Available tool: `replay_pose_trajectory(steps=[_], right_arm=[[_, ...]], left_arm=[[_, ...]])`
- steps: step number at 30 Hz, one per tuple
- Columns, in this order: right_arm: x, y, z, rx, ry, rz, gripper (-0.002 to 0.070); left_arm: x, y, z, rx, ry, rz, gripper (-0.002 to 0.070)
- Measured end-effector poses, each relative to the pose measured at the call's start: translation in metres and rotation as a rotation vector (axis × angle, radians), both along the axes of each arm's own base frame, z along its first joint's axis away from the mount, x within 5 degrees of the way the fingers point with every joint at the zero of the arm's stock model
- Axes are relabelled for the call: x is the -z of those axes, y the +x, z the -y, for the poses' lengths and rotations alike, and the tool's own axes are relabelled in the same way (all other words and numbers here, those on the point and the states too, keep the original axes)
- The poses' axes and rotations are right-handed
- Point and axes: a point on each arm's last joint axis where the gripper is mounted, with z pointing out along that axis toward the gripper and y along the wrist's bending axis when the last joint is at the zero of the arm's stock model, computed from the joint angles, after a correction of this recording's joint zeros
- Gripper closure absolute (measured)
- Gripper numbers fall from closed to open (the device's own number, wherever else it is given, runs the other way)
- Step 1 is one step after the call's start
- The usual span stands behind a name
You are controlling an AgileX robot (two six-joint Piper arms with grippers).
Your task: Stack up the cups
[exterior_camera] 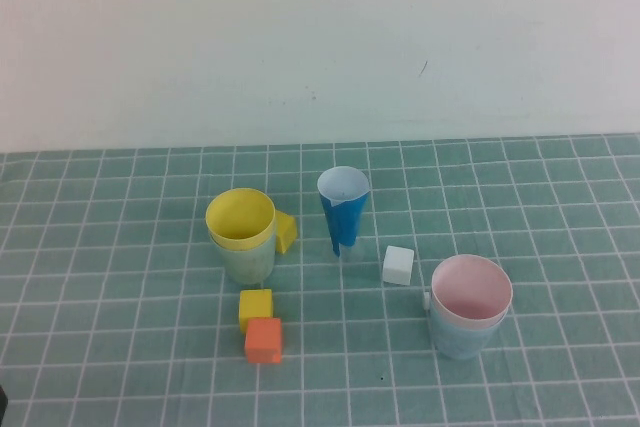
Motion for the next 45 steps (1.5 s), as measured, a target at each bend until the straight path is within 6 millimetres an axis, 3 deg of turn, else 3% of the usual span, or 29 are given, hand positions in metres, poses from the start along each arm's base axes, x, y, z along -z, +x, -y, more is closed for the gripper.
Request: replay_pose_trajectory(steps=[7, 45], right_arm=[[0.0, 0.0, 0.0, 0.0, 0.001, 0.002, 0.0678], [0.0, 0.0, 0.0, 0.0, 0.001, 0.002, 0.0678]], left_arm=[[0.019, -0.008, -0.002, -0.048, -0.061, -0.176, 0.0676], [0.019, -0.008, -0.004, -0.065, -0.061, -0.178, 0.0676]])
